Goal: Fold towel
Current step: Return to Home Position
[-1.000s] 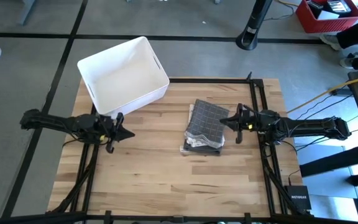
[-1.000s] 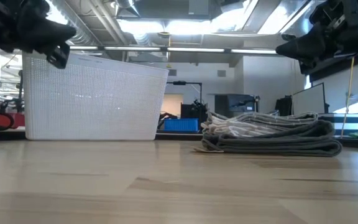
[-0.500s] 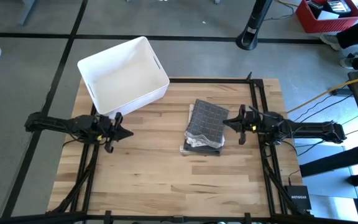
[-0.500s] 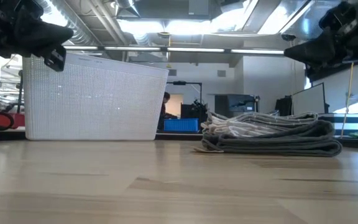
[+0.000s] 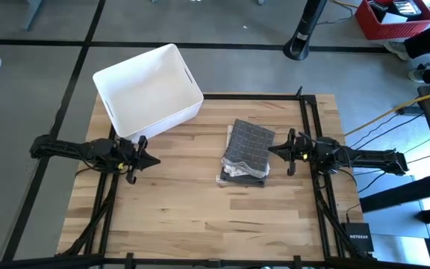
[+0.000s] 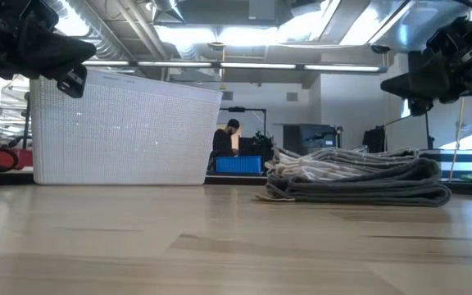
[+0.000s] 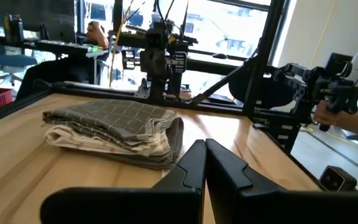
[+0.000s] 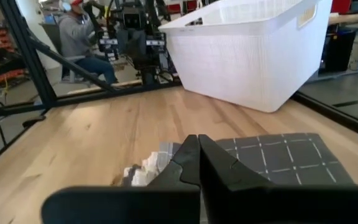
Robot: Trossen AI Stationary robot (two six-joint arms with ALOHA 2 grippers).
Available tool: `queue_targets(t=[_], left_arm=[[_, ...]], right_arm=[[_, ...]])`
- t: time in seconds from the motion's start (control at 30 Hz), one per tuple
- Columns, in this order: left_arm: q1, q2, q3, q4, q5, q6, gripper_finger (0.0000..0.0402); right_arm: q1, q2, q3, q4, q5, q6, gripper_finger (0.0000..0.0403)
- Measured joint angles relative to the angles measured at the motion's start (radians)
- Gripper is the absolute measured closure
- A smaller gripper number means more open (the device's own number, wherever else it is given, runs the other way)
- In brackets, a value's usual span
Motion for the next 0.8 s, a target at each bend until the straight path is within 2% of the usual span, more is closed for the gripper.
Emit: queue_targets(t=[0.37,0.6,0.8], left_arm=[[0.000,0.002,0.000,-0.005,-0.003,-0.007,0.0400],[0.000,0.002,0.000,-0.005,-0.003,-0.009,0.0400],[0.000,0.003,0.000,-0.004,-0.003,-0.008,0.0400]], right_arm=[[0.000,-0.018,0.002,-0.019,-0.034,0.010,0.0401],[0.000,-0.011,0.002,-0.021,-0.033,0.021,0.0377],[0.000,-0.011,0.002,-0.023,-0.033,0.023,0.0371]])
